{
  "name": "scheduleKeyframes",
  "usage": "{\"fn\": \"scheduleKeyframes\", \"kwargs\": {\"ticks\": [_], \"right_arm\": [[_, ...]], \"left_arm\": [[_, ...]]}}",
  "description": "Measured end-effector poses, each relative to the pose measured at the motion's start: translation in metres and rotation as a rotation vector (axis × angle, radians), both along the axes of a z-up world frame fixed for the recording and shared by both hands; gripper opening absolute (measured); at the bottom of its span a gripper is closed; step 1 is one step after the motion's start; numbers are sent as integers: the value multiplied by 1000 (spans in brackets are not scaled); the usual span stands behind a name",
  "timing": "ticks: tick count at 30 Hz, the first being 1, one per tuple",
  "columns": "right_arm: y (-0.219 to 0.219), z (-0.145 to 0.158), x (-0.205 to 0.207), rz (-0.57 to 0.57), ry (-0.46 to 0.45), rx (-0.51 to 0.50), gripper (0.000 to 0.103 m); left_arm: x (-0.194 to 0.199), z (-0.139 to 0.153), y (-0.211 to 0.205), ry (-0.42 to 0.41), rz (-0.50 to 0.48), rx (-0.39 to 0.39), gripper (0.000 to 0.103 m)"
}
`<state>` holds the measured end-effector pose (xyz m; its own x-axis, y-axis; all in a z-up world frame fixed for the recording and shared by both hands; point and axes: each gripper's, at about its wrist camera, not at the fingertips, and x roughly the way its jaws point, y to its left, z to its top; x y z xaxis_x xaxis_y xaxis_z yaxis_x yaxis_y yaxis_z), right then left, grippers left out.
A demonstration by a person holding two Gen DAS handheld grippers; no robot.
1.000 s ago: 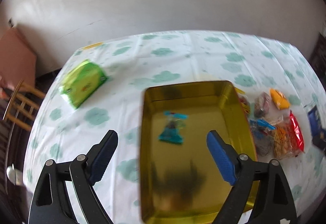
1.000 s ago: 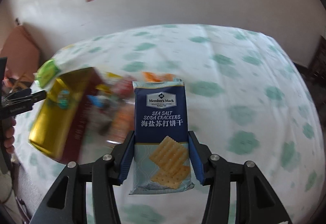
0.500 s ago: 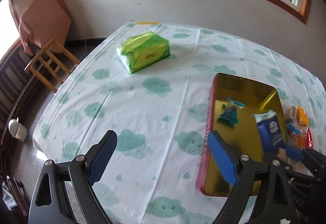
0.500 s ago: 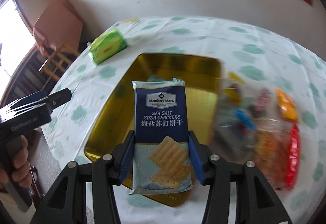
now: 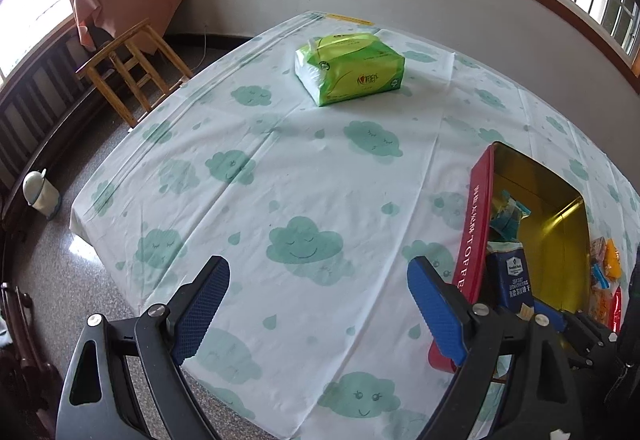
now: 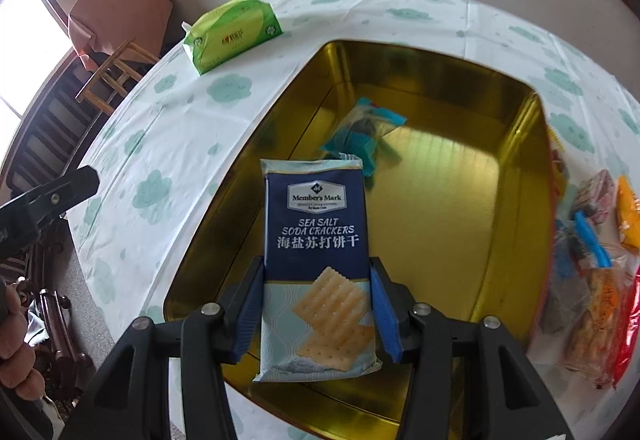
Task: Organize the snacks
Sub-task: 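Carry the blue crackers pack into the tin box and open the right tool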
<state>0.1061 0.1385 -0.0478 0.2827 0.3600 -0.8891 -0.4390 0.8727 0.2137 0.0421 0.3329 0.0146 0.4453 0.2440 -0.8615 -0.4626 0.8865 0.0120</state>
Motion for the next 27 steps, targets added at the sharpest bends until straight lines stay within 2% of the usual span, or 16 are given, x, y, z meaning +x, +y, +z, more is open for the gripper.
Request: {"fn": "scheduleKeyframes", "kwargs": {"ticks": [7,14,20,23,27], "right_arm": [[5,-11,1,-14,32,8,52],[12,-13,-1,25,92,95,53],[1,5,-16,85,-1,84,53],[-27,22,-20,66,-55,102,53],[-87,42,-19,-23,-121,85,53]], "left_arm": [[-3,-1,4,1,11,-11,89],[-4,-1,-2,1,1,-11,89],[-1,5,-21,-23,-39,-21,89],[1,9,-36,-38,-76,-31,89],[4,16,-61,-53,-139,-35,89]]}}
